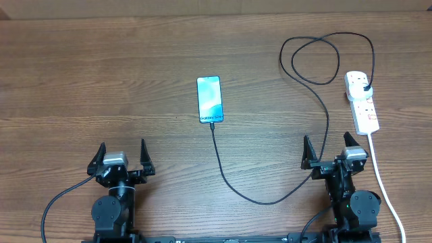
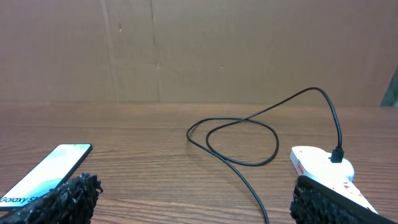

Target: Plug charger to phone and switch on socket

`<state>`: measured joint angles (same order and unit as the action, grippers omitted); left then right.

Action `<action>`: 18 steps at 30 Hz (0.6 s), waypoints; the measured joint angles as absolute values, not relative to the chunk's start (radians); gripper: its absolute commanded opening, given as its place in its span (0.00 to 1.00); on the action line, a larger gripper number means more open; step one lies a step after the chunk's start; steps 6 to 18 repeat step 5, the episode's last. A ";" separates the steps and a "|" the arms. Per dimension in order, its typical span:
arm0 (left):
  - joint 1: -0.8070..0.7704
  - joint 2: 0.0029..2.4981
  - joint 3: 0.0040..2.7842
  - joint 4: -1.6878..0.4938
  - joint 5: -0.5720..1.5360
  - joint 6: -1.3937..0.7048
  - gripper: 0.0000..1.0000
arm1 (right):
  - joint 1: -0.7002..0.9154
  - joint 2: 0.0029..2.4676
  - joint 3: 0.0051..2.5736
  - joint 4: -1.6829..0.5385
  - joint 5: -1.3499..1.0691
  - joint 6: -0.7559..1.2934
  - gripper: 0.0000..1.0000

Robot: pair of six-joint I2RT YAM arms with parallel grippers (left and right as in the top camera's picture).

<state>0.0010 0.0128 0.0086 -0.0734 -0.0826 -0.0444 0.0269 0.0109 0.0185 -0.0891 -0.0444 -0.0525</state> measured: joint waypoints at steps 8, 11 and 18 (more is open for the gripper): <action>0.001 0.013 0.009 -0.073 -0.083 -0.044 1.00 | 0.027 0.011 0.019 -0.089 -0.045 -0.053 1.00; 0.001 0.013 0.009 -0.073 -0.083 -0.044 1.00 | 0.027 0.011 0.019 -0.089 -0.045 -0.053 1.00; 0.001 0.013 0.009 -0.073 -0.083 -0.044 1.00 | 0.027 0.011 0.019 -0.089 -0.045 -0.053 1.00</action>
